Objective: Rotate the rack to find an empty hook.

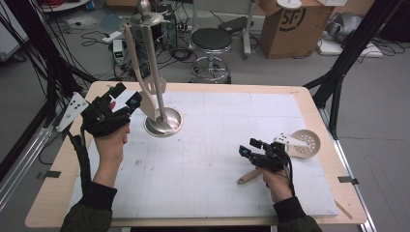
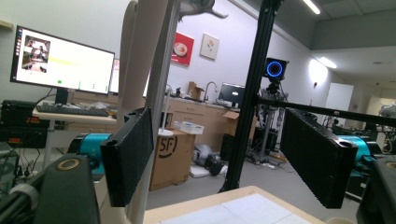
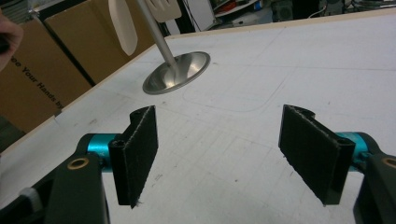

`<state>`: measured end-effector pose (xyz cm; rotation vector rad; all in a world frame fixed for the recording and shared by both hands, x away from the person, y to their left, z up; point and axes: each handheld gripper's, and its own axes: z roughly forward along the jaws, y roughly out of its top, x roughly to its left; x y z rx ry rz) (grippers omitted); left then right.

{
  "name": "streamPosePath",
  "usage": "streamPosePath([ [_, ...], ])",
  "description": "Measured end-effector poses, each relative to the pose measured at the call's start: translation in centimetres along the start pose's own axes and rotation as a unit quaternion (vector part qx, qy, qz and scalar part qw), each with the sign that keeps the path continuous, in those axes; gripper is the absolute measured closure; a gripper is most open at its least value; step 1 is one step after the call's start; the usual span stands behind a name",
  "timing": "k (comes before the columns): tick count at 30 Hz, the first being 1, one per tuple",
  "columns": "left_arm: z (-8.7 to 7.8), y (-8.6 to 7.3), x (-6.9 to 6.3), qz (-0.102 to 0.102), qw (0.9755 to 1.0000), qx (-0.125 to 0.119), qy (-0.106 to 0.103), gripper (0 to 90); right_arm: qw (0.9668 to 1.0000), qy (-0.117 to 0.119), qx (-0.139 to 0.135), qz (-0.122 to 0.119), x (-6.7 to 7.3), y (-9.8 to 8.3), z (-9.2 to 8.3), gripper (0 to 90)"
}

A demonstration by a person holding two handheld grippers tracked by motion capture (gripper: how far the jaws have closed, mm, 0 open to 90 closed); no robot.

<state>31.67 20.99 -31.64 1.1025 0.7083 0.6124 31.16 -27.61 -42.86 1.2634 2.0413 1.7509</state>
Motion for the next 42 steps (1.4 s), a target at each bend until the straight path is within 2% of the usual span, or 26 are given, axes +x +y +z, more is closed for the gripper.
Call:
streamPosePath([
  [5, -1.1, -1.5, 0.1, -0.011, 0.9999, 0.006, -0.006, 26.0, 1.0000, 0.000, 0.001, 0.000, 0.1, 0.0, -0.1, 27.9],
  [11, -2.6, -3.1, 0.3, -0.009, 0.9992, 0.036, -0.012, 22.6, 0.9998, -0.008, 0.013, -0.010, 0.2, -0.1, -0.1, 27.9],
  [15, -3.7, -4.3, 0.5, -0.011, 0.9990, 0.042, -0.013, 22.4, 0.9998, -0.009, 0.012, -0.011, 0.3, -0.1, 0.0, 27.8],
  [20, -4.3, -5.4, 1.0, -0.018, 0.9976, 0.067, -0.002, 21.9, 0.9998, -0.010, 0.013, -0.014, 0.3, -0.1, 0.0, 27.9],
  [26, -4.8, -6.3, 1.2, -0.027, 0.9972, 0.070, 0.000, 21.9, 0.9998, -0.012, 0.013, -0.013, 0.3, -0.1, -0.1, 27.9],
  [29, -4.8, -6.9, 1.3, -0.028, 0.9959, 0.085, -0.005, 22.0, 0.9998, -0.012, 0.012, -0.012, 0.3, -0.1, -0.1, 27.8],
  [33, -4.8, -7.6, 1.0, -0.020, 0.9941, 0.106, -0.011, 22.0, 0.9998, -0.012, 0.010, -0.015, 0.3, -0.1, -0.2, 27.9],
  [37, -5.5, -8.5, 0.9, -0.028, 0.9921, 0.121, -0.014, 22.3, 0.9998, -0.014, 0.009, -0.011, 0.2, -0.1, -0.3, 27.9],
  [39, -5.9, -8.8, 0.8, -0.039, 0.9907, 0.129, -0.015, 22.4, 0.9998, -0.014, 0.009, -0.012, 0.3, 0.0, -0.3, 27.9],
  [42, -6.5, -9.1, 0.5, -0.045, 0.9904, 0.129, -0.016, 22.9, 0.9998, -0.013, 0.008, -0.016, 0.3, 0.0, -0.3, 27.9],
])
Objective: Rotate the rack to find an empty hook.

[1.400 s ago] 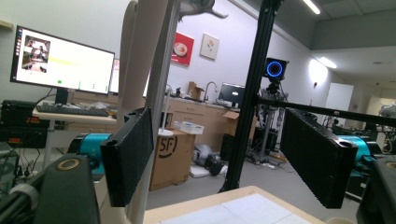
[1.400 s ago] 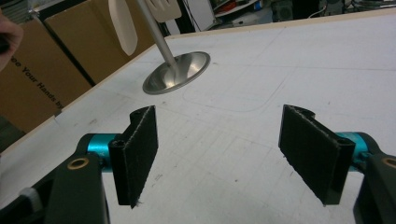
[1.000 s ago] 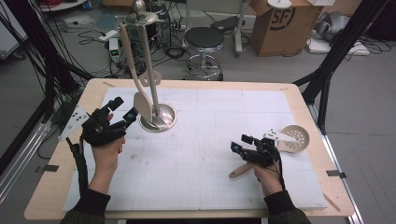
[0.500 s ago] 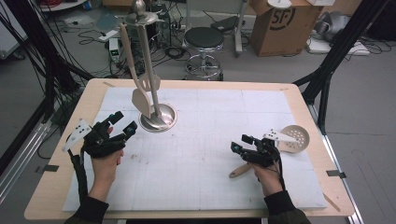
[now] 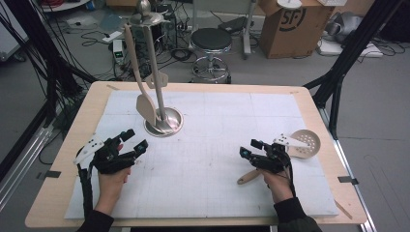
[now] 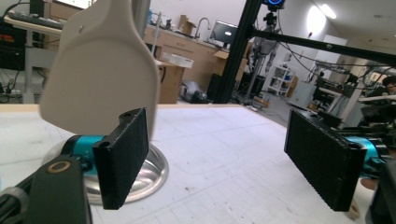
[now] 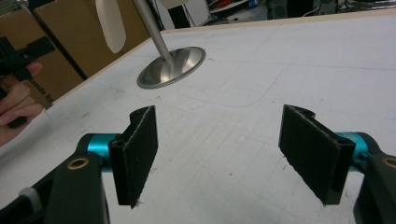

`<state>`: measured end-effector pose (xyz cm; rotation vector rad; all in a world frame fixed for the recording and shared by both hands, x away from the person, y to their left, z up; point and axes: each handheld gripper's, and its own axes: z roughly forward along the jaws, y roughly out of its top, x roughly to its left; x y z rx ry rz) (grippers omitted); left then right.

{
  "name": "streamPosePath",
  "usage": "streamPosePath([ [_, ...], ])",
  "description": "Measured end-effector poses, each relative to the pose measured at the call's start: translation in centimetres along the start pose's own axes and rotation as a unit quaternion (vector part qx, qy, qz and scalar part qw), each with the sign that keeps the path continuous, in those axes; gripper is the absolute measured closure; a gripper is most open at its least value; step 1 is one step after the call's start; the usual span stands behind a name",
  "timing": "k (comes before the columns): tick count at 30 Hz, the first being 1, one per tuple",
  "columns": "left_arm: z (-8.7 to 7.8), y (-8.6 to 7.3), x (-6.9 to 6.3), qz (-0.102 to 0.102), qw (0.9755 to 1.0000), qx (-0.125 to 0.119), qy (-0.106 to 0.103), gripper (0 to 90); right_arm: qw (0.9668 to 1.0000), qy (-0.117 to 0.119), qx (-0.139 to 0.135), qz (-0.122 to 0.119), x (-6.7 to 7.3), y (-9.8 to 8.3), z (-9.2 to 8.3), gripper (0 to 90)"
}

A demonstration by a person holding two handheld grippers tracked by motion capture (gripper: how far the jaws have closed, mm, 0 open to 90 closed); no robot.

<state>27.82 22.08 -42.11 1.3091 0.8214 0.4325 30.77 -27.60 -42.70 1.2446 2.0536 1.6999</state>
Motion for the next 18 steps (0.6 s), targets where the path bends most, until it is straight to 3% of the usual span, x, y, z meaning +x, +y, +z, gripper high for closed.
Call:
streamPosePath([
  [5, -0.5, -0.6, -0.1, -0.013, 0.9995, 0.017, 0.022, 22.9, 1.0000, 0.000, -0.001, 0.002, 0.0, 0.0, -0.1, 27.9],
  [8, -0.5, -0.8, -0.1, -0.006, 0.9988, 0.033, 0.037, 23.2, 1.0000, 0.000, -0.002, 0.002, -0.1, 0.1, -0.2, 27.9],
  [18, -0.2, -1.4, 0.3, -0.014, 0.9971, 0.054, 0.051, 23.4, 0.9999, 0.003, -0.011, 0.013, -0.6, 0.0, -0.6, 27.9],
])
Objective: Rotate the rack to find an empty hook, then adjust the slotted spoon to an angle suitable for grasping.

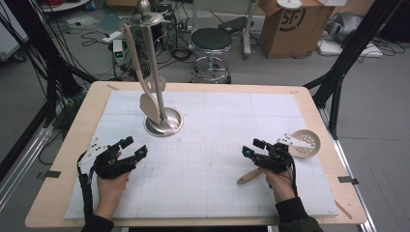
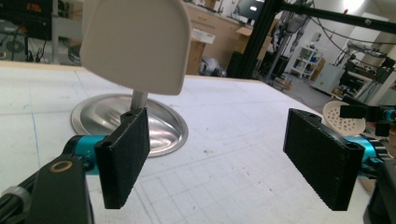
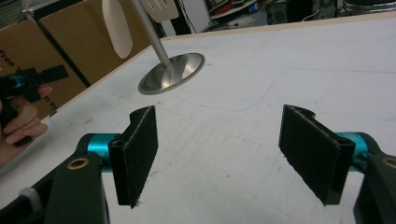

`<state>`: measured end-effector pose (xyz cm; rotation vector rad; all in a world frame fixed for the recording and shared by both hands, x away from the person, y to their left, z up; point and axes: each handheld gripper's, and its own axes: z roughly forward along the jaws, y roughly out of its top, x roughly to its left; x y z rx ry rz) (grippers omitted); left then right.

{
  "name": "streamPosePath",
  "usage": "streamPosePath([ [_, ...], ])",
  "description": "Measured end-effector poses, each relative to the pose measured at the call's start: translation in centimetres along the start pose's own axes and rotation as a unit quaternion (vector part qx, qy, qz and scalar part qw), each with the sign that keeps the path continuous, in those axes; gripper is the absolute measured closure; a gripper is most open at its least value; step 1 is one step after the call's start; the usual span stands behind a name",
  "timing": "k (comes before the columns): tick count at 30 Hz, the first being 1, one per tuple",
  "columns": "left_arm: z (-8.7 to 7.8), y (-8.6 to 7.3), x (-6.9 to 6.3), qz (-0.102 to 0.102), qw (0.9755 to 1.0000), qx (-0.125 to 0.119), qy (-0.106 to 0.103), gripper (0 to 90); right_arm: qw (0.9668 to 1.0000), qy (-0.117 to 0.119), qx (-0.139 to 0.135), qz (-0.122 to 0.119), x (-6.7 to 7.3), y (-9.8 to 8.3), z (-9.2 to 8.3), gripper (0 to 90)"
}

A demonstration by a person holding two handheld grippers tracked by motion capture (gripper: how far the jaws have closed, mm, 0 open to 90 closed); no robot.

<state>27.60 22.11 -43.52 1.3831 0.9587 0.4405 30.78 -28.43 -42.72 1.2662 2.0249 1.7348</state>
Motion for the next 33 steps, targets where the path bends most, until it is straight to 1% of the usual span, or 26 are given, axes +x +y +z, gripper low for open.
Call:
streamPosePath([
  [4, 0.2, 0.0, 0.0, 0.001, 1.0000, -0.005, 0.001, 23.5, 1.0000, 0.001, 0.001, 0.001, -0.2, -0.1, 0.0, 27.8],
  [5, 0.2, 0.0, 0.0, 0.004, 1.0000, -0.002, 0.001, 23.5, 1.0000, 0.002, 0.001, 0.000, -0.3, -0.1, -0.1, 27.8],
  [8, 0.3, -0.1, 0.0, 0.002, 1.0000, 0.004, 0.002, 23.5, 1.0000, 0.000, -0.002, 0.004, -0.4, -0.1, -0.4, 27.9],
  [10, 0.4, -0.1, -0.1, 0.005, 1.0000, 0.004, 0.000, 23.5, 1.0000, 0.000, -0.005, 0.007, -0.4, -0.1, -0.5, 27.9],
  [11, 0.4, -0.1, -0.1, 0.005, 1.0000, 0.005, -0.003, 23.5, 1.0000, 0.000, -0.007, 0.003, -0.4, 0.0, -0.5, 27.9],
  [13, 0.5, -0.2, 0.0, 0.003, 0.9999, 0.012, -0.007, 23.5, 1.0000, -0.001, -0.005, 0.004, -0.3, 0.0, -0.5, 27.9],
  [16, 0.5, -0.3, 0.0, 0.006, 0.9997, 0.023, -0.007, 23.5, 1.0000, -0.002, -0.008, -0.002, -0.1, 0.1, -0.6, 28.0],
  [18, 0.3, -0.3, 0.1, 0.004, 0.9998, 0.018, -0.009, 23.3, 0.9999, -0.002, -0.012, -0.001, 0.0, 0.2, -0.8, 28.0],
  [21, 0.2, -0.1, 0.2, 0.002, 0.9999, 0.000, -0.010, 23.3, 0.9999, -0.003, -0.013, -0.004, 0.2, 0.3, -0.8, 28.0],
  [25, 0.4, 0.0, 0.4, -0.006, 0.9999, -0.008, -0.010, 23.3, 0.9999, 0.003, 0.003, -0.012, 0.2, 0.1, -1.0, 28.3],
  [29, 0.5, 0.1, 0.3, -0.007, 0.9998, -0.016, -0.011, 23.4, 0.9996, 0.002, 0.016, -0.021, 0.1, -0.3, -1.8, 29.3],
  [31, 0.6, 0.0, 0.4, -0.005, 0.9998, -0.011, -0.013, 23.3, 0.9993, 0.001, 0.024, -0.028, 0.0, -0.5, -2.4, 29.7],
  [33, 0.6, 0.0, 0.3, -0.001, 0.9999, -0.007, -0.012, 23.1, 0.9992, 0.000, 0.029, -0.028, 0.0, -0.6, -3.2, 31.4],
])
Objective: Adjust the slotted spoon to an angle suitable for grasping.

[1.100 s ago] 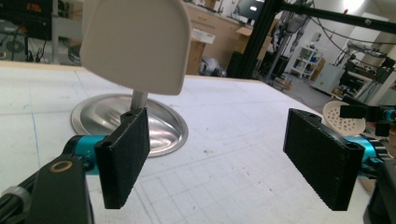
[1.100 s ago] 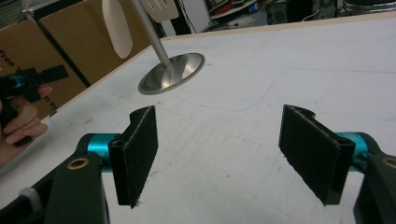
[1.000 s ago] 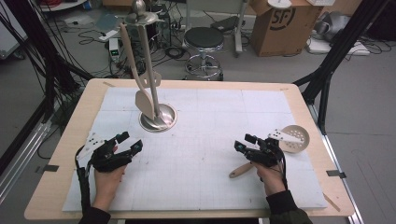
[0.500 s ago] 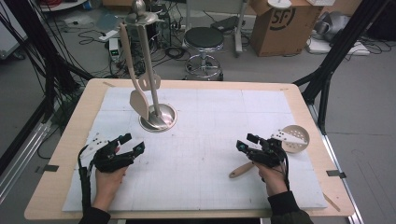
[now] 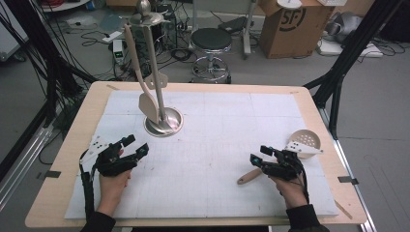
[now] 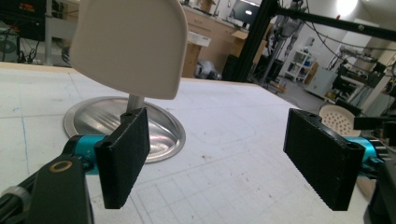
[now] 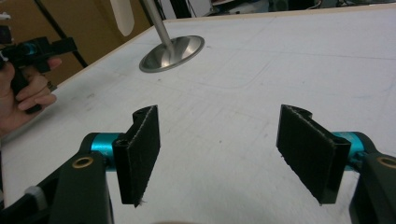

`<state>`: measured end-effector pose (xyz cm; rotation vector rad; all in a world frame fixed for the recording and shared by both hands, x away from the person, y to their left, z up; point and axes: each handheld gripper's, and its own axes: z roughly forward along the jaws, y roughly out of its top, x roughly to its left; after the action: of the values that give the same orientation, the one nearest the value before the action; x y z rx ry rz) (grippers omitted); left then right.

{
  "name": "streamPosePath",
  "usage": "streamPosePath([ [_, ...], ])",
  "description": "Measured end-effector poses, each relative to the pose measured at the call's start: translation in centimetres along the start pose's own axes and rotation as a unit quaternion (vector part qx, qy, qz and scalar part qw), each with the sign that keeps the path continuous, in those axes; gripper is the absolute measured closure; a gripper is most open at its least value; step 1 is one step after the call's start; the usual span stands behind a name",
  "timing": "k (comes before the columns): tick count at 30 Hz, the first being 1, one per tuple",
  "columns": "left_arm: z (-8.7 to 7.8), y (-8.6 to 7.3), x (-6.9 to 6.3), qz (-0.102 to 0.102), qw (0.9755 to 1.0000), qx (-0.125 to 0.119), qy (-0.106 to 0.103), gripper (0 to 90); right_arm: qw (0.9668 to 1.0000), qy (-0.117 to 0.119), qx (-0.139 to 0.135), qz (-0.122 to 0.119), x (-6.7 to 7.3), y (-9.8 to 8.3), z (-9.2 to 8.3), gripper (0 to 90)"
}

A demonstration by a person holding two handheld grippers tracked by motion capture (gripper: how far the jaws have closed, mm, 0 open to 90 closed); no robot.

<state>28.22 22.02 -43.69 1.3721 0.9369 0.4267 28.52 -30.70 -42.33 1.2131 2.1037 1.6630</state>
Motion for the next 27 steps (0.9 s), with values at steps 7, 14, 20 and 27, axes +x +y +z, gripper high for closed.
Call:
streamPosePath([
  [7, -0.1, 0.0, -0.2, 0.005, 1.0000, -0.002, -0.002, 23.1, 0.9994, 0.014, 0.030, -0.002, -0.5, -0.8, -2.1, 64.6],
  [14, -0.4, 0.3, -0.3, 0.005, 0.9998, -0.017, -0.008, 24.2, 0.9973, 0.034, 0.064, 0.011, -0.9, -2.1, -2.8, 80.6],
  [20, -0.3, 0.2, -0.3, 0.000, 0.9998, -0.018, -0.013, 24.5, 0.9928, 0.063, 0.102, -0.001, -0.6, -3.2, -3.1, 86.4],
  [27, -0.5, 0.3, -0.3, -0.003, 0.9997, -0.021, -0.014, 24.1, 0.9836, 0.085, 0.159, 0.010, -0.5, -4.2, -1.7, 88.6],
])
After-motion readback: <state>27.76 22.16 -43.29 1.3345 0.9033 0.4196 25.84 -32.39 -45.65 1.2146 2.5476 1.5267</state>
